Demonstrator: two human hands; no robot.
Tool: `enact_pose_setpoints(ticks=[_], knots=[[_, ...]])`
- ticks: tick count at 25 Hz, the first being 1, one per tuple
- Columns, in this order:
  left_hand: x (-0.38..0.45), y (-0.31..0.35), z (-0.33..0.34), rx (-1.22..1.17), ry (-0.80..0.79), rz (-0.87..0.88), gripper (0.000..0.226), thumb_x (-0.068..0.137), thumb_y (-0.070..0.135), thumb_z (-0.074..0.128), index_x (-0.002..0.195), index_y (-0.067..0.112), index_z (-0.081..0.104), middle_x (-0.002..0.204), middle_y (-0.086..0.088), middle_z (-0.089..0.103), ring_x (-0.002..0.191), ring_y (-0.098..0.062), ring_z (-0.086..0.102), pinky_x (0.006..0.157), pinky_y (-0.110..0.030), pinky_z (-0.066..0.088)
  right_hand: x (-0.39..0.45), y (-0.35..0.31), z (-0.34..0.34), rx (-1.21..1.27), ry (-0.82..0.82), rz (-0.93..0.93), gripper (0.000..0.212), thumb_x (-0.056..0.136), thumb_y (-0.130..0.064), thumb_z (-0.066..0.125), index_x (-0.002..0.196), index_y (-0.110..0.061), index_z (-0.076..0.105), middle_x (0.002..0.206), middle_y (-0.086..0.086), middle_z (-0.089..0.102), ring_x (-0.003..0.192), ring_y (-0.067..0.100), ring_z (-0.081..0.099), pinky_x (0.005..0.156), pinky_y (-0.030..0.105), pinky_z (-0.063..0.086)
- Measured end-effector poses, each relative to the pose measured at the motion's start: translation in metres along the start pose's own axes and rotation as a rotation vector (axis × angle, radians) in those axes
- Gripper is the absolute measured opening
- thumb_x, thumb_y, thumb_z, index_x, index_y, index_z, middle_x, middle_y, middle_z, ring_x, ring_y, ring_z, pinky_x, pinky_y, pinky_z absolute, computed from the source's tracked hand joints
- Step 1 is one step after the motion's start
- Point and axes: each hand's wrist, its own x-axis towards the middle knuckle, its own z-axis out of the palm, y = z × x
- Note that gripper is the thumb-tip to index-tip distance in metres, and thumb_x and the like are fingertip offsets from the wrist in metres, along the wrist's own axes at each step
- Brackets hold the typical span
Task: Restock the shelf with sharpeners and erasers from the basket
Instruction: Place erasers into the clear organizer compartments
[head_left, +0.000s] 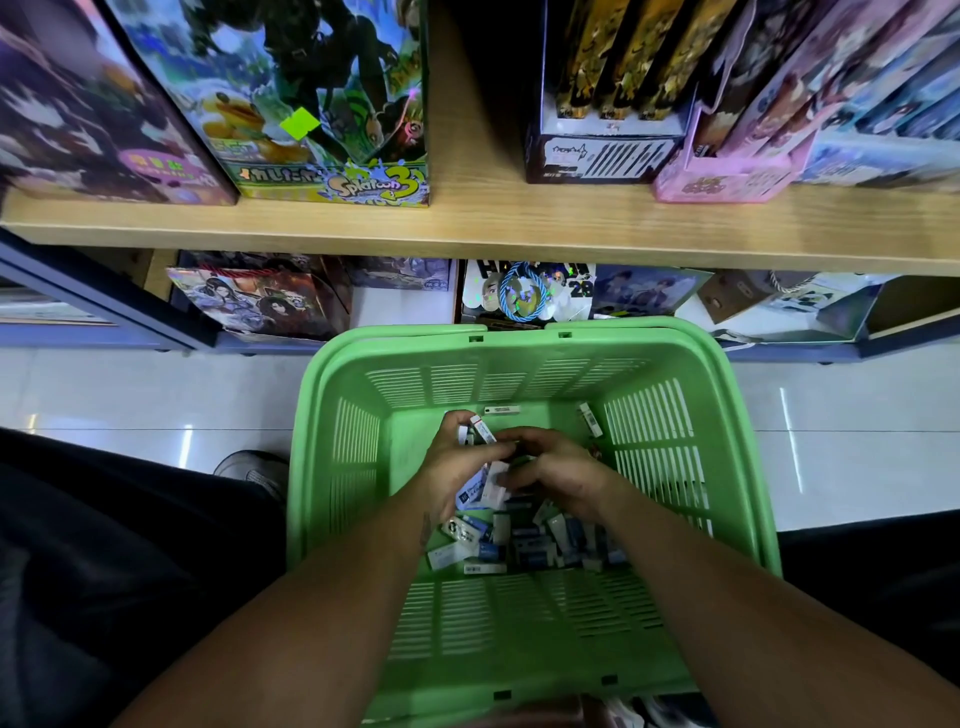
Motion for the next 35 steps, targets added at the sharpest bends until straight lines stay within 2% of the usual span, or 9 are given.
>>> enact_pose_setpoints(ticks=[3, 6, 8, 13, 16, 21, 24, 31, 35], knots=[[-0.002, 0.001, -0.006, 0.048, -0.043, -0.015, 0.051, 0.079, 0.018, 0.081, 0.121, 0.023, 0.052, 0.11, -0.007, 0.065, 0.09, -0.015, 0.062, 0.067, -0.025, 0.049, -0.006, -0.006, 0.001, 0.035, -0.019, 0.009, 0.048, 0.076, 0.022, 0.064, 0.111, -0.01, 0.068, 0.107, 0.009, 0.072, 0.097, 0.03, 0.069, 0.088, 0.04, 0.057], [-0.005, 0.004, -0.008, -0.002, -0.118, -0.072, 0.052, 0.078, 0.02, 0.077, 0.123, 0.029, 0.052, 0.123, -0.007, 0.062, 0.108, -0.019, 0.057, 0.094, -0.038, 0.046, -0.013, -0.011, -0.01, 0.06, -0.009, 0.007, 0.045, 0.076, 0.025, 0.059, 0.106, -0.005, 0.072, 0.106, 0.013, 0.072, 0.095, 0.027, 0.066, 0.073, 0.035, 0.056], [-0.005, 0.005, -0.007, -0.058, -0.168, -0.109, 0.053, 0.08, 0.015, 0.072, 0.126, 0.03, 0.052, 0.119, -0.007, 0.063, 0.112, -0.022, 0.055, 0.102, -0.041, 0.042, -0.017, -0.013, -0.017, 0.065, -0.039, 0.012, 0.045, 0.075, 0.025, 0.06, 0.107, -0.005, 0.072, 0.11, 0.013, 0.072, 0.099, 0.025, 0.066, 0.074, 0.034, 0.055], [-0.008, 0.008, -0.003, -0.151, -0.191, -0.146, 0.044, 0.085, 0.012, 0.068, 0.123, 0.031, 0.055, 0.121, -0.006, 0.062, 0.112, -0.029, 0.06, 0.091, -0.04, 0.048, -0.02, -0.014, -0.019, 0.176, -0.136, -0.013, 0.042, 0.079, 0.022, 0.059, 0.114, 0.0, 0.066, 0.108, 0.015, 0.068, 0.095, 0.022, 0.067, 0.075, 0.031, 0.056], [-0.006, 0.011, -0.006, -0.281, -0.216, -0.156, 0.027, 0.089, 0.01, 0.064, 0.113, 0.022, 0.063, 0.116, -0.015, 0.068, 0.098, -0.032, 0.065, 0.083, -0.043, 0.051, -0.023, -0.023, -0.018, 0.284, -0.189, -0.051, 0.04, 0.083, 0.02, 0.055, 0.119, 0.003, 0.061, 0.098, 0.015, 0.071, 0.085, 0.021, 0.07, 0.075, 0.03, 0.059], [-0.016, 0.021, -0.002, -0.357, -0.3, -0.173, 0.014, 0.088, 0.014, 0.068, 0.1, 0.021, 0.069, 0.094, -0.013, 0.071, 0.081, -0.029, 0.067, 0.078, -0.04, 0.051, -0.032, -0.033, -0.023, 0.327, -0.278, -0.087, 0.046, 0.079, 0.016, 0.06, 0.125, 0.006, 0.059, 0.118, 0.023, 0.065, 0.103, 0.03, 0.067, 0.096, 0.039, 0.054], [-0.024, 0.026, -0.001, -0.314, -0.339, -0.126, 0.022, 0.078, 0.01, 0.075, 0.097, 0.021, 0.072, 0.098, -0.015, 0.071, 0.087, -0.031, 0.066, 0.084, -0.044, 0.051, -0.046, -0.041, -0.026, 0.258, -0.343, -0.077, 0.043, 0.08, 0.018, 0.06, 0.121, 0.004, 0.062, 0.12, 0.025, 0.063, 0.108, 0.032, 0.065, 0.098, 0.04, 0.054], [-0.041, 0.042, -0.001, -0.064, -0.243, -0.142, 0.083, 0.04, 0.016, 0.093, 0.117, 0.031, 0.067, 0.127, -0.015, 0.065, 0.118, -0.037, 0.06, 0.101, -0.058, 0.047, -0.087, -0.079, -0.039, -0.064, -0.285, 0.052, 0.036, 0.087, 0.021, 0.047, 0.11, 0.001, 0.068, 0.113, 0.016, 0.066, 0.098, 0.025, 0.067, 0.088, 0.035, 0.057], [-0.075, 0.079, 0.005, -0.034, -0.327, -0.075, 0.07, 0.056, 0.008, 0.086, 0.115, 0.032, 0.058, 0.117, -0.017, 0.069, 0.103, -0.035, 0.068, 0.094, -0.053, 0.054, -0.117, -0.12, -0.039, -0.252, -0.197, -0.049, 0.029, 0.088, 0.02, 0.053, 0.103, -0.001, 0.066, 0.099, 0.013, 0.071, 0.093, 0.022, 0.07, 0.086, 0.035, 0.058]])
